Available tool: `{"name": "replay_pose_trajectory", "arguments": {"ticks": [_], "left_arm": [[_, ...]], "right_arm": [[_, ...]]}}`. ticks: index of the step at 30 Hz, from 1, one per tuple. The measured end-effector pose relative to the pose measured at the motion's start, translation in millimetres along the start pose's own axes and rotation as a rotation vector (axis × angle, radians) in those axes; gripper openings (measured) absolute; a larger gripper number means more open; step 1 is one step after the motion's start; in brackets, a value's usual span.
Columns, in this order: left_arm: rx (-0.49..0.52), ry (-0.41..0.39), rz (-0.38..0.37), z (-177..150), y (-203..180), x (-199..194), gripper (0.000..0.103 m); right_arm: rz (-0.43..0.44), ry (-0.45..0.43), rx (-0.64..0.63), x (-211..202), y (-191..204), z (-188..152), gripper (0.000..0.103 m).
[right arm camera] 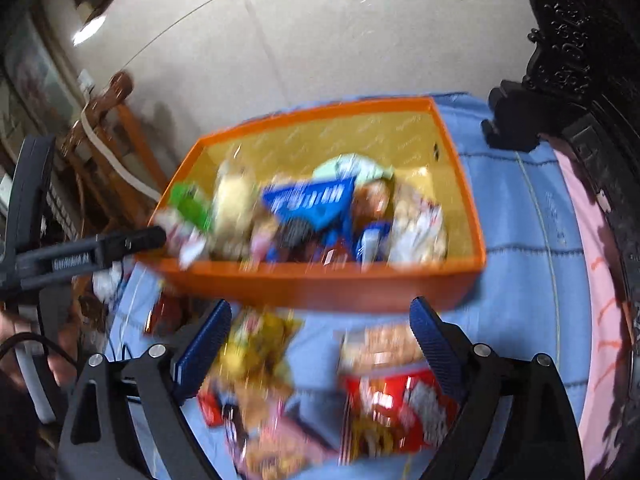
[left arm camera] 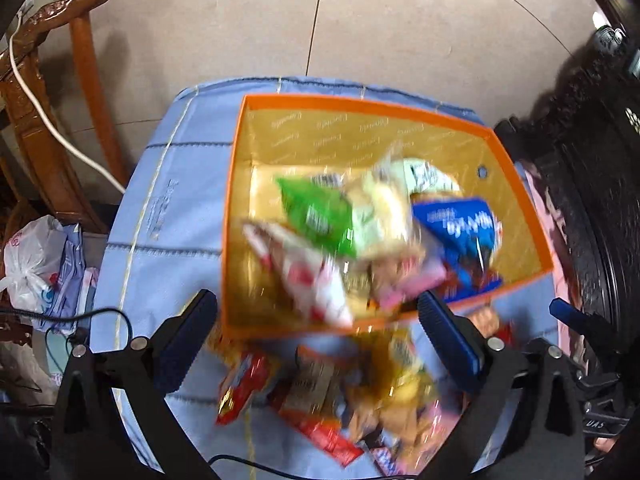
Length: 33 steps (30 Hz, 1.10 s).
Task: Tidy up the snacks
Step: 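Carry both bags over the orange box and open both grippers, then move both grippers back over the remaining snacks on the table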
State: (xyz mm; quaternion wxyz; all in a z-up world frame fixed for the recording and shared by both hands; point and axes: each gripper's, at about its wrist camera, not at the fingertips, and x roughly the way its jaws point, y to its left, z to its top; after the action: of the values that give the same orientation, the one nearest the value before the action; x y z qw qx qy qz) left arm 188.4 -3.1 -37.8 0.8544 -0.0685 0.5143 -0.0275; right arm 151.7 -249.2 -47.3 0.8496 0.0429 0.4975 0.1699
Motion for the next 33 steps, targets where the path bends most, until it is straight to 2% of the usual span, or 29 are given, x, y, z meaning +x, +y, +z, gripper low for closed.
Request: {"name": "replay_pose_trajectory", "arguments": {"ticks": [2, 8, 14, 17, 21, 27, 28, 29, 30, 33], "left_arm": [[0.002, 0.000, 0.002, -13.9, 3.7, -5.7, 0.099], [-0.015, 0.077, 0.017, -62.0, 19.2, -2.8, 0.099], [-0.080, 0.138, 0.045, -100.2, 48.8, 7.0, 0.099], [-0.123, 0.116, 0.092, -101.3, 65.5, 9.3, 0.099], [-0.166, 0.111, 0.105, -87.0, 78.6, 23.0, 0.099], [-0.054, 0.167, 0.138, -73.0, 59.9, 65.9, 0.098], [-0.041, 0.173, 0.129, -73.6, 55.8, 69.5, 0.085], [-0.026, 0.177, 0.098, -75.2, 51.5, 73.4, 0.048], [0.001, 0.196, 0.060, -79.1, 45.0, 77.2, 0.041], [0.147, 0.193, 0.020, -97.7, 19.5, 69.5, 0.040]], "right_arm": [[0.001, 0.027, 0.007, -3.4, 1.7, -17.7, 0.093], [0.035, 0.153, 0.040, 3.4, 7.2, -76.2, 0.094], [0.041, 0.198, 0.045, -0.6, 15.1, -105.6, 0.094], [0.038, 0.198, 0.056, -5.5, 14.6, -111.1, 0.094], [0.028, 0.194, 0.066, -9.9, 13.7, -114.8, 0.094], [0.008, 0.201, 0.087, -13.7, 12.0, -120.9, 0.094], [0.004, 0.204, 0.095, -13.7, 11.4, -122.5, 0.094], [0.002, 0.206, 0.100, -13.5, 10.9, -123.3, 0.095], [0.000, 0.207, 0.104, -13.3, 11.3, -123.6, 0.095], [-0.003, 0.212, 0.112, -11.3, 12.1, -123.2, 0.095]]}}
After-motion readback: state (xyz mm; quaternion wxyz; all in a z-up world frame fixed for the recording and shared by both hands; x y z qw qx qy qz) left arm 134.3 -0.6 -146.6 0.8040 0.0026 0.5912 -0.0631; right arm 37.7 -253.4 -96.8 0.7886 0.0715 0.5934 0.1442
